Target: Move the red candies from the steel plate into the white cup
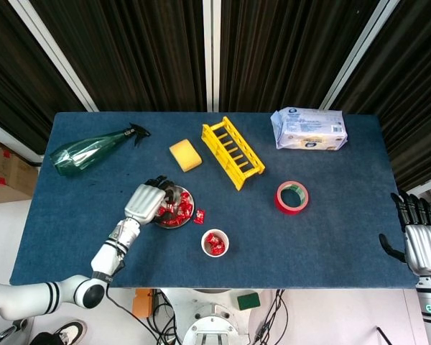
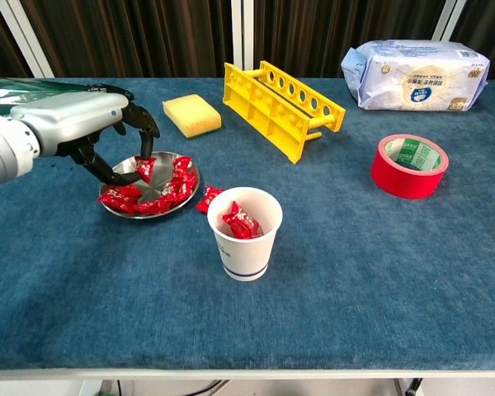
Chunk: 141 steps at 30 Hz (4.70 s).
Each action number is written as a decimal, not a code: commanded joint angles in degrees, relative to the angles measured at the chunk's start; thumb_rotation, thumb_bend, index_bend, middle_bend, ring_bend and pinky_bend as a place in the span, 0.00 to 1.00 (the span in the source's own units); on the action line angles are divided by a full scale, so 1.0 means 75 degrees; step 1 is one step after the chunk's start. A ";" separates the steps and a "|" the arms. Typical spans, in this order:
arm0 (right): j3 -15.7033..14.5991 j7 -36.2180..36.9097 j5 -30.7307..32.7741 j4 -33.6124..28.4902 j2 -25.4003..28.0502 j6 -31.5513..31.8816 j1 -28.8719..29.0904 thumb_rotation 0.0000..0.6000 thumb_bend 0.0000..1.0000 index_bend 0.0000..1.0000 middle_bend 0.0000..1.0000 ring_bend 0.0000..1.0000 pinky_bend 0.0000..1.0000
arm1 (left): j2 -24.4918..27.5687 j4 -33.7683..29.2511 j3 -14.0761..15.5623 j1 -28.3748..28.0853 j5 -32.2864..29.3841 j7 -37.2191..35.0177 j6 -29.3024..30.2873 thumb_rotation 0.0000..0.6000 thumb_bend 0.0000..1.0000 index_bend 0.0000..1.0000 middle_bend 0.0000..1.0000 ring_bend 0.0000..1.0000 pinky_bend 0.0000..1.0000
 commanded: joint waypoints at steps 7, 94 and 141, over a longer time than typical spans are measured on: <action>-0.0004 -0.0046 -0.0002 -0.0014 -0.0022 0.0013 -0.0003 1.00 0.30 0.00 0.00 0.00 0.00 | 0.0718 -0.1726 -0.0031 0.0271 0.0787 -0.0584 0.0479 1.00 0.31 0.58 0.25 0.11 0.25; -0.0023 -0.0053 -0.0012 -0.0011 -0.0013 -0.0011 0.0001 1.00 0.30 0.00 0.00 0.00 0.00 | 0.0571 -0.0659 0.0358 0.0536 -0.0211 0.0249 0.0009 1.00 0.30 0.37 0.21 0.11 0.24; 0.0006 -0.0025 0.0050 -0.0002 0.0000 -0.0020 0.0004 1.00 0.30 0.00 0.00 0.00 0.00 | 0.0119 -0.0077 0.0451 0.0283 -0.0587 0.0708 -0.0095 1.00 0.38 0.52 0.21 0.11 0.24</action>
